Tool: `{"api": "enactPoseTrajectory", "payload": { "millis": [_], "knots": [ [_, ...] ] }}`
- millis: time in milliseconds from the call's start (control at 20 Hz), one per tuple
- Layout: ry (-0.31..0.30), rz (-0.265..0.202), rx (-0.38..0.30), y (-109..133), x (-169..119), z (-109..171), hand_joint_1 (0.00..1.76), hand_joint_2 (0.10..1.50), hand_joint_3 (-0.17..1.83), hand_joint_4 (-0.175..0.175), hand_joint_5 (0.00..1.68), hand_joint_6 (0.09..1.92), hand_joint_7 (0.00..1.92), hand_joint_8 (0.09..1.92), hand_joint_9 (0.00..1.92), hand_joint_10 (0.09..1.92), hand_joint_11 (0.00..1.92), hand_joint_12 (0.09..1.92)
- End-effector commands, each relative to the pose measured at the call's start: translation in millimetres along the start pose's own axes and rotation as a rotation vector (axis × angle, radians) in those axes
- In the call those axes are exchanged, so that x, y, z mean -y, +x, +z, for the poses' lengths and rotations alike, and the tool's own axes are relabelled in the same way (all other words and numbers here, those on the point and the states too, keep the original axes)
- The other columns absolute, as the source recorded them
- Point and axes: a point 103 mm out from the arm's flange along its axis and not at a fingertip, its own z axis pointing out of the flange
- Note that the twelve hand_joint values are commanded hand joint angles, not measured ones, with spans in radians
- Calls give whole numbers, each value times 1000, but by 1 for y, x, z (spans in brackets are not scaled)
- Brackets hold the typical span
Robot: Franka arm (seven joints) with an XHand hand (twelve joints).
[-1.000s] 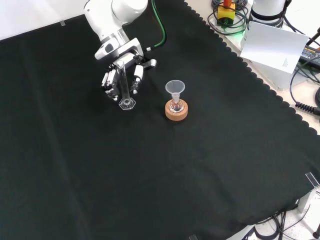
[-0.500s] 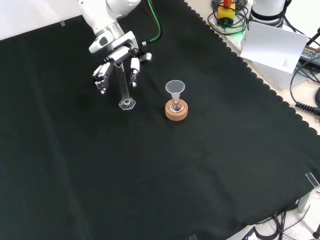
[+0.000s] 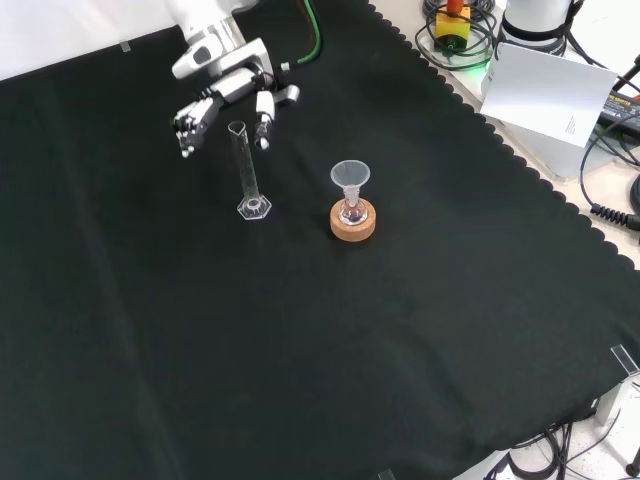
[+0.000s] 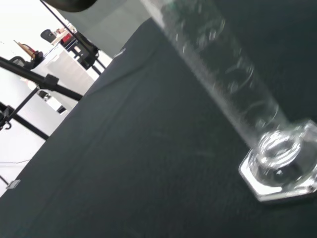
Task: Put the graduated cylinder back on the table.
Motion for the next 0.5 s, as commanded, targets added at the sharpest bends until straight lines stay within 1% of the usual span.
{"api": "enactPoseTrajectory", "payload": {
  "millis": [50, 150, 250, 500],
  "knots": [
    [-47, 8, 113, 28, 28, -55, 625, 854, -174, -67, 274, 129, 27, 679, 481, 87, 0, 1459],
    [-54, 10, 168, 42, 37, -70, 616, 854, -173, -67, 270, 123, 24, 679, 479, 87, 0, 1459],
    [-52, 22, 224, 58, 47, -85, 607, 854, -172, -66, 268, 117, 21, 680, 476, 87, 0, 1460],
    [-39, 48, 345, 106, 73, -114, 583, 858, -166, -64, 267, 101, 9, 678, 466, 87, 0, 1462]
  ]
}}
